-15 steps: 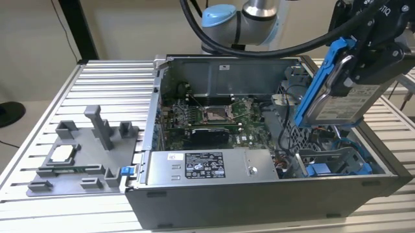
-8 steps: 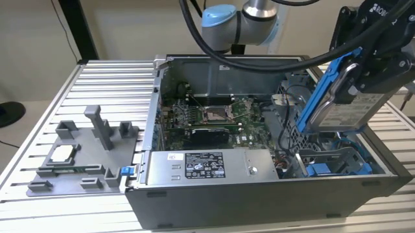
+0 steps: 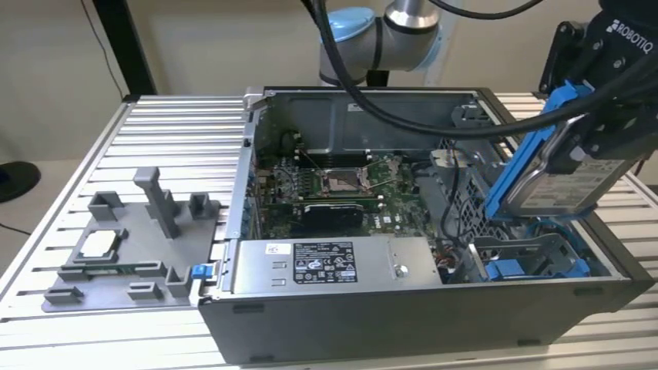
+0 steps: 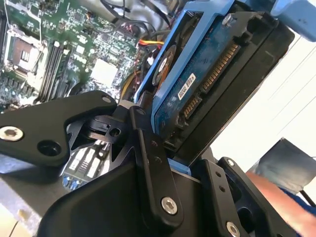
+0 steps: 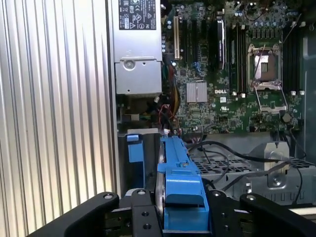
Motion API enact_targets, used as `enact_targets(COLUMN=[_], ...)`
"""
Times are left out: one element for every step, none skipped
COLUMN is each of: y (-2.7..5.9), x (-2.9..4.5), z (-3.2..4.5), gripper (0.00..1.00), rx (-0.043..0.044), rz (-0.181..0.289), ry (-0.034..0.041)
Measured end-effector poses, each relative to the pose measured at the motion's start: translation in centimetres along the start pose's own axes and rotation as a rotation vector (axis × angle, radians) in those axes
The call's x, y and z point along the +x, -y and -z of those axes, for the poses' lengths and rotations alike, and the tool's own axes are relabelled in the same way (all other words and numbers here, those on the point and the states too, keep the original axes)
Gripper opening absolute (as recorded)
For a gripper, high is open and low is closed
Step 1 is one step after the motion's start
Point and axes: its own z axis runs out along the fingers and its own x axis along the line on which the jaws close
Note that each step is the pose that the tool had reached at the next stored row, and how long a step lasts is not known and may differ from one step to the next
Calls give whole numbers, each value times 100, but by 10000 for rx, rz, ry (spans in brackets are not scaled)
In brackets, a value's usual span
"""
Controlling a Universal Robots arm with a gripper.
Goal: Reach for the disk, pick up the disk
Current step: 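Pick up the disk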
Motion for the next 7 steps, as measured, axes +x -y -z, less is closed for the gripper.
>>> enact_targets(y=[8,8,8,9,9,9,9], x=[1,1,1,2,2,2,2], z=[0,0,0,0,0,0,0], gripper=[0,0,0,0,0,0,0], rx=[-2,-2,-2,-2,-2,-2,-2], rz=[1,0,-1,-1,-1,-1,-1], ry=[0,1,2,1,1,1,1])
